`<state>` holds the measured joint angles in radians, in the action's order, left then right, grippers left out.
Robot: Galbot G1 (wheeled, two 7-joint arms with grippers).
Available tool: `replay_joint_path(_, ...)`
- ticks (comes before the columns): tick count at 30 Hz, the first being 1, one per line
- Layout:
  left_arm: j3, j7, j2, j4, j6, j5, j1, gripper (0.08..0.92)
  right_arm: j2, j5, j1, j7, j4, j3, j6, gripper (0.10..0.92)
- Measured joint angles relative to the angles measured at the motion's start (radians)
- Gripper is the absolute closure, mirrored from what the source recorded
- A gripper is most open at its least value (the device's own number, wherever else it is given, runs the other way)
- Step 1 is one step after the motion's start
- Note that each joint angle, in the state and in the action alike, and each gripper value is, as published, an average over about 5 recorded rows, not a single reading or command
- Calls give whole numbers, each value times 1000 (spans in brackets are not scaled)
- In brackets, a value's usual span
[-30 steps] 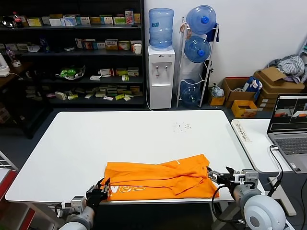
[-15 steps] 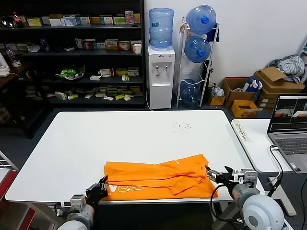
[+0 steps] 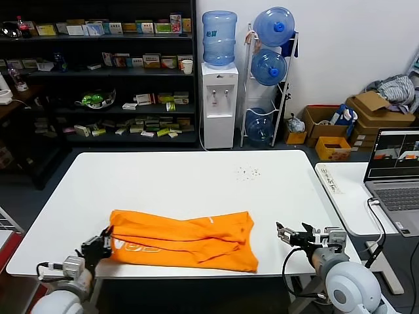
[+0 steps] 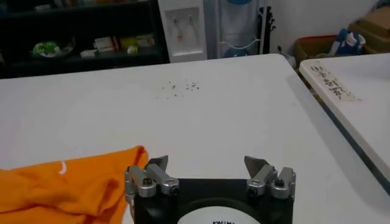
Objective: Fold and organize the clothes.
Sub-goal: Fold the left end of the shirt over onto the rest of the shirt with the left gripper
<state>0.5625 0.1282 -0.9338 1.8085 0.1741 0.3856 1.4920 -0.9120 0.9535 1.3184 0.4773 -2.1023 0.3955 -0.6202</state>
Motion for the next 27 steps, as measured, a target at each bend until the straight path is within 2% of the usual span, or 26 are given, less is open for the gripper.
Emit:
replay_joint_path(7, 147, -28, 51, -115, -53, -97, 39, 870, -14, -7, -42, -2, 21, -33, 3, 203)
replay_joint_path(12, 218, -31, 56, -124, -74, -137, 72, 870, -22, -12, -63, -2, 34, -52, 3, 203)
replay_joint_path(18, 213, -11, 41, -4, -48, -32, 113, 870, -34, -20, -76, 2, 49, -63, 3, 203)
replay_joint_path(27, 46, 101, -44, 197, 84, 333, 56, 870, -55, -28, -72, 17, 67, -68, 2, 203)
